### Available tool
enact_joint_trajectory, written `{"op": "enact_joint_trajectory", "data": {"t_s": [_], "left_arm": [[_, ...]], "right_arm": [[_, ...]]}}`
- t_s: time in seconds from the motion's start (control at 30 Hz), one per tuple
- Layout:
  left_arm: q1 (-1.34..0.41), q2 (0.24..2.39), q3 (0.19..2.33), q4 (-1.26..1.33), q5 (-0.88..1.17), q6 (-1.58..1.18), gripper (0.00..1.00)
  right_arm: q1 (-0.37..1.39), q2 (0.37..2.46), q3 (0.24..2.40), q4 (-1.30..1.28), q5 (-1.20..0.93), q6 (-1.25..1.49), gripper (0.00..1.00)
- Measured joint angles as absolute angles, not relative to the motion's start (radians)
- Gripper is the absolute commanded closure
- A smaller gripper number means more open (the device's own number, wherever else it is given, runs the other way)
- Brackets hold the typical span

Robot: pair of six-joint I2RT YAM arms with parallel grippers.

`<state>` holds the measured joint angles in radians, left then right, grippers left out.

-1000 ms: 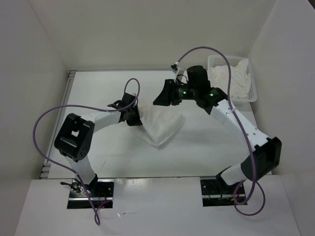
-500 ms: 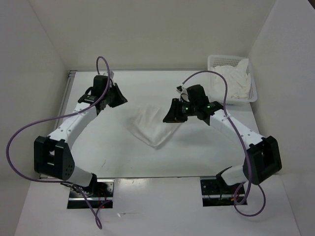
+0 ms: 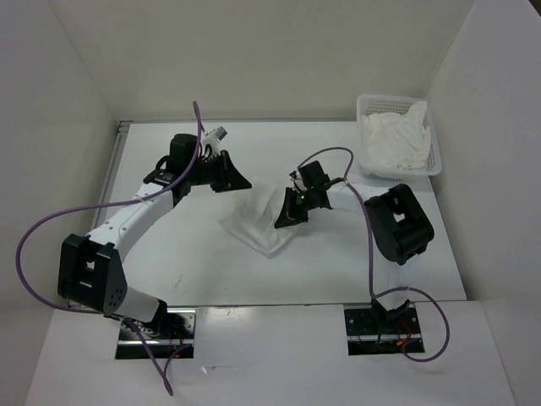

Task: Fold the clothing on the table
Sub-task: Fold the skirt

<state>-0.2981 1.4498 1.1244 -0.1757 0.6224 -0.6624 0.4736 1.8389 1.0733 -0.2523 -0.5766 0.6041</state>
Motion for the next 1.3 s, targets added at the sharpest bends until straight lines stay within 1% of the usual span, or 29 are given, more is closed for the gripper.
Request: {"op": "enact_joint_trajectory", "data": {"t_s": [0.1,0.2,0.33,0.47,0.8,1.07,1.2,1.3], "left_arm": [[-0.313,1.452,1.092,-0.112,0.672,-0.682,1.00],[-0.324,1.474,1.002,-0.033,0.691,-0.722,1.00],[-0.326,1.582,0.889,0.036,0.692,-0.778,1.00],[-0.326,1.688,0.838,0.035,0.651,-0.797,1.00],[-0.279,1.783,0.817,0.088,0.626,-0.817,1.00],[-0.241,1.820,0.813,0.127,0.670,-0.820,1.00],[-0.232,1.798,0.813,0.103,0.664,-0.815,1.00],[-0.218,1.730,0.825,0.032,0.635,-0.802,1.00]], "right_arm": [[0.474,1.874,1.076,-0.225,-0.590,0.616,0.99],[0.474,1.892,1.089,-0.209,-0.602,0.620,0.99],[0.475,1.926,1.105,-0.177,-0.619,0.624,0.99],[0.475,1.934,1.109,-0.173,-0.625,0.628,0.99],[0.475,1.934,1.113,-0.173,-0.621,0.627,0.99],[0.475,1.934,1.113,-0.173,-0.613,0.617,0.99],[0.475,1.932,1.113,-0.176,-0.612,0.611,0.99],[0.475,1.907,1.115,-0.204,-0.593,0.603,0.99]]}}
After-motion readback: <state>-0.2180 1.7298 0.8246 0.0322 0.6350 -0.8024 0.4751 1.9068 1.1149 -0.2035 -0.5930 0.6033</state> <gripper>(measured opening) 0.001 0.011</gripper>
